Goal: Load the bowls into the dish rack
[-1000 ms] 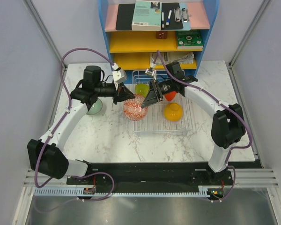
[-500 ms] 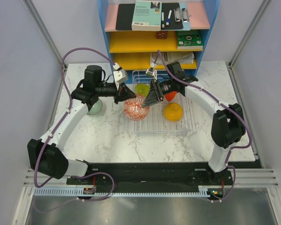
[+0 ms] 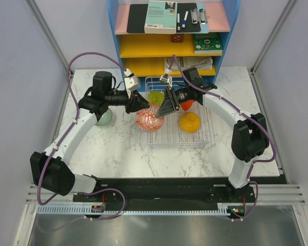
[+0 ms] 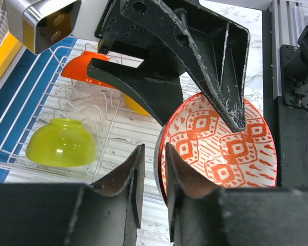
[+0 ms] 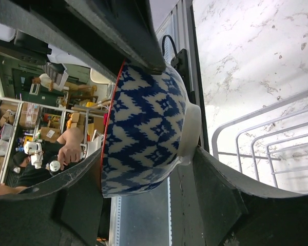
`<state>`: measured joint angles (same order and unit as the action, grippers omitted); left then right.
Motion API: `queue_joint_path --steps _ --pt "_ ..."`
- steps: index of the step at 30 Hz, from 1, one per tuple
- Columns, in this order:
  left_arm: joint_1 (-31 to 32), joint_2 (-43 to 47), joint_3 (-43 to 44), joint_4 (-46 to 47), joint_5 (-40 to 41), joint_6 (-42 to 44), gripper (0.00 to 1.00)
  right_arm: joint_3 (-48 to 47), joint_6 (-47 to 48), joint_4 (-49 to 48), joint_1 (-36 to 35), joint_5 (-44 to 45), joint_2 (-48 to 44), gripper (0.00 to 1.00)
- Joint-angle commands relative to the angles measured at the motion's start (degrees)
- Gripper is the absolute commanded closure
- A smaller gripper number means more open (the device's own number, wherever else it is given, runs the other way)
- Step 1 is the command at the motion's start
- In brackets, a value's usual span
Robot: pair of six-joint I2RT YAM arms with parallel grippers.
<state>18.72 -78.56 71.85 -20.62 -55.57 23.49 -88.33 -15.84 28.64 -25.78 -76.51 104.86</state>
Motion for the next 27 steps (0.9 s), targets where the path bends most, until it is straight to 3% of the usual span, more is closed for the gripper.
queue_joint_path --steps 1,3,10,11,12,15,18,19,25,27 --pt "0.4 0.1 1.6 1.6 -0.1 -0.8 0.68 -1.1 0.9 -2.6 -0.4 -3.9 -1.2 1.00" --pt "0.4 0.1 1.6 1.5 0.1 -0.9 0.57 -0.7 0.9 -2.6 -0.4 -2.9 -1.7 1.00" --pt "0.4 -0.1 1.5 1.6 1.5 -0.7 0.40 0.0 0.5 -2.6 -0.3 1.7 -2.5 1.00" --pt "0.4 -0.2 1.5 1.6 2.1 -0.7 0.28 0.2 0.5 -2.7 -0.2 1.9 -2.6 1.00" --pt "0.4 -0.2 1.5 1.6 2.5 -0.6 0.22 0.4 0.5 -2.7 -0.3 2.5 -2.6 1.00" --pt "-0.4 -0.3 1.7 1.7 2.8 -0.9 0.11 0.8 0.7 -2.7 -0.1 4.5 -2.7 1.00" --pt "-2.7 -0.1 1.6 2.5 2.0 -2.1 0.07 0.8 0.5 -2.6 0.5 5.5 -2.8 1.00" --pt "-3.7 0.0 1.7 2.9 1.4 -3.3 0.01 0.8 0.7 -2.6 0.7 6.9 -2.9 1.00" --pt "-13.9 0.2 0.9 3.9 -0.8 -9.0 0.00 0.2 2.5 -1.4 1.9 14.4 -4.2 1.00" --pt "-19.6 0.4 -0.5 4.4 -3.7 -10.8 0.00 -1.0 7.1 3.0 2.0 20.9 -4.7 1.00"
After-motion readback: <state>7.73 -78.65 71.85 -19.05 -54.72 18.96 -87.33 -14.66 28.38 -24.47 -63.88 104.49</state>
